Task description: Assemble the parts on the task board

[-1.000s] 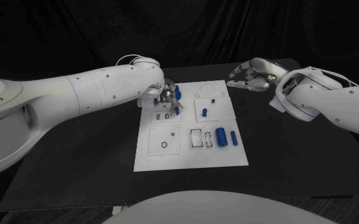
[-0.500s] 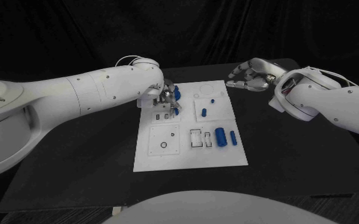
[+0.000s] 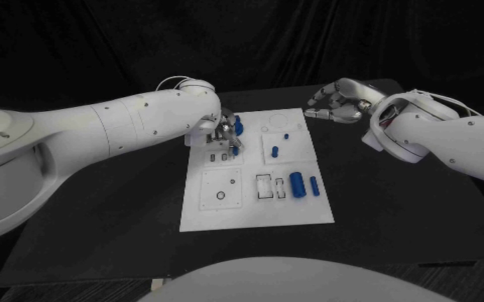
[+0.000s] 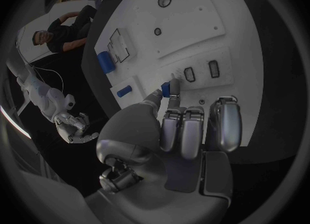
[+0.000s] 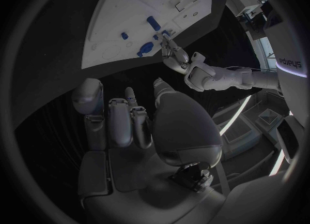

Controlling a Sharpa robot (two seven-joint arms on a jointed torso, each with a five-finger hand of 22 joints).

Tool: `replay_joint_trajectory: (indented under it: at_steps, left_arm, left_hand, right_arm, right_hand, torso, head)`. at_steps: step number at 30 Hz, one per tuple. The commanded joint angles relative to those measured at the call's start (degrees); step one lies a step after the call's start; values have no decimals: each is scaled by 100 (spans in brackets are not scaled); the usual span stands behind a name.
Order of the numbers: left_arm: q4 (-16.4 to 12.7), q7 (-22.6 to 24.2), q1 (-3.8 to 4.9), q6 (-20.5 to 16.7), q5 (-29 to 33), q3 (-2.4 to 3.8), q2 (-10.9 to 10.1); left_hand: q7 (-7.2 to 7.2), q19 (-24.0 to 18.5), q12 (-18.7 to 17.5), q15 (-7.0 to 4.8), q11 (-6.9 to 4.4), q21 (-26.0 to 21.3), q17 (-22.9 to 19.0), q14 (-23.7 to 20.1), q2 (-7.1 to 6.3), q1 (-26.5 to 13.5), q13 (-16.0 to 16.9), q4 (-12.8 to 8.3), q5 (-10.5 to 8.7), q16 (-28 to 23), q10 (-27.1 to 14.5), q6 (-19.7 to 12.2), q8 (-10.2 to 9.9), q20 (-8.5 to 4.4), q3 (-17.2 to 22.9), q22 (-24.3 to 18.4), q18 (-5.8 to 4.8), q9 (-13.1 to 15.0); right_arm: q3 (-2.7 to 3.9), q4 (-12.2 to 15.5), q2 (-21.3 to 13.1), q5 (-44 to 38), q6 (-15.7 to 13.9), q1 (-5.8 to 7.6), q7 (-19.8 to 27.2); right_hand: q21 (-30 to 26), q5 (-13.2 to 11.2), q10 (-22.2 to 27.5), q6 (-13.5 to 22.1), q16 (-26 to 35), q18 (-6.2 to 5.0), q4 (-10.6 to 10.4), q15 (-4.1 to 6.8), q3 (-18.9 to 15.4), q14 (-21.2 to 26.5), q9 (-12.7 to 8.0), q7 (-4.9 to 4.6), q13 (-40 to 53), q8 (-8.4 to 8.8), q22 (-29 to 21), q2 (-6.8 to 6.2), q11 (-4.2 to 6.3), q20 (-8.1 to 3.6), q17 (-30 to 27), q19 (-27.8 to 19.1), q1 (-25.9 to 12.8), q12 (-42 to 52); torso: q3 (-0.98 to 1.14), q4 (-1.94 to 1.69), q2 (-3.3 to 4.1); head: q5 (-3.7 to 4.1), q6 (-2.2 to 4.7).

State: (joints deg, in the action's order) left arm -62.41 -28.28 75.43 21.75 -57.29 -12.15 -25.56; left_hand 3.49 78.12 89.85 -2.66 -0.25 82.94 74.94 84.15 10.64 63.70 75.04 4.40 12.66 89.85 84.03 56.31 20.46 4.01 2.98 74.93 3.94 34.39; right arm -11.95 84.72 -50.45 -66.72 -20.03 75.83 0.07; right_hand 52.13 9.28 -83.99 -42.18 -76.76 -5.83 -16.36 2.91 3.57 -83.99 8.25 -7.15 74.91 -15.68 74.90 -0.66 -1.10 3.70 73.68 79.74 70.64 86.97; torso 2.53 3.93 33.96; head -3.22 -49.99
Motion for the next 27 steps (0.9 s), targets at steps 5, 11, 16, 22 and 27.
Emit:
replay_joint_trajectory:
  at_steps: [5, 11, 16, 22, 27]
  left_arm:
    - [0, 136, -20, 39, 6, 3, 3]
    - [-31, 134, -21, -13, 6, 3, -38]
    - [-134, 106, -21, -123, 6, 3, -151]
    - [-325, 70, -20, -212, 7, 3, -339]
    - [-466, 34, -20, -265, 7, 3, -472]
  left_hand:
    - [-16, -34, 15, -2, 0, -59, 1506, 585, -126, -116, 1496, -135, 271, 15, 597, 64, -162, -25, 370, 280, -38, 97]
    - [-17, -15, 15, -17, 9, -80, 1506, 585, -339, -304, 1496, -457, 527, 15, 597, 113, -299, -25, 1056, 313, -41, 266]
    - [-15, 15, 15, -9, -3, -93, 1506, 585, -500, -599, 1496, -650, 567, 15, 597, 163, -394, -29, 1608, 355, -44, 452]
    - [-16, 26, 15, -13, -6, -105, 1506, 585, -570, -738, 1496, -753, 769, 15, 597, 183, -439, -32, 1902, 373, -44, 564]
    - [-16, 24, 15, -13, -6, -110, 1506, 585, -584, -760, 1496, -764, 776, 15, 597, 186, -444, -32, 1934, 372, -43, 580]
  right_arm:
    - [4, -13, 11, -4, 47, -12, -66]
    - [4, -21, 20, -4, 61, -13, -69]
    - [4, -23, 16, -4, 81, -14, -79]
    - [4, -28, 4, -4, 102, -22, -91]
    - [4, -34, -5, -4, 120, -40, -93]
  right_hand:
    - [-48, 25, -117, -29, 40, -86, 10, -50, -40, -167, -7, -5, 958, 32, 603, 24, -52, -1, -18, -39, 22, -15]
    - [-111, 28, -101, -38, 84, -96, 15, -53, -39, -150, -12, -7, 939, 33, 587, 32, -55, 3, -69, -57, 38, -27]
    - [-222, 29, -62, -46, 149, -114, 18, -59, -42, -124, -21, -12, 894, 38, 559, 41, -61, 8, -142, -91, 56, -54]
    - [-279, 29, -36, -49, 186, -122, 15, -62, -46, -109, -28, -14, 866, 43, 545, 47, -63, 12, -183, -109, 65, -72]
    - [-376, 28, 5, -54, 250, -136, 9, -66, -54, -82, -40, -17, 820, 51, 520, 58, -68, 18, -254, -139, 71, -100]
  torso:
    - [-2, -7, -1]
    - [-2, -6, -3]
    - [0, -10, -5]
    - [-3, -6, -7]
    - [-3, -10, -10]
  head:
    - [-3, -1]
    - [12, -1]
    - [0, -1]
    - [-64, -1]
    - [-104, -1]
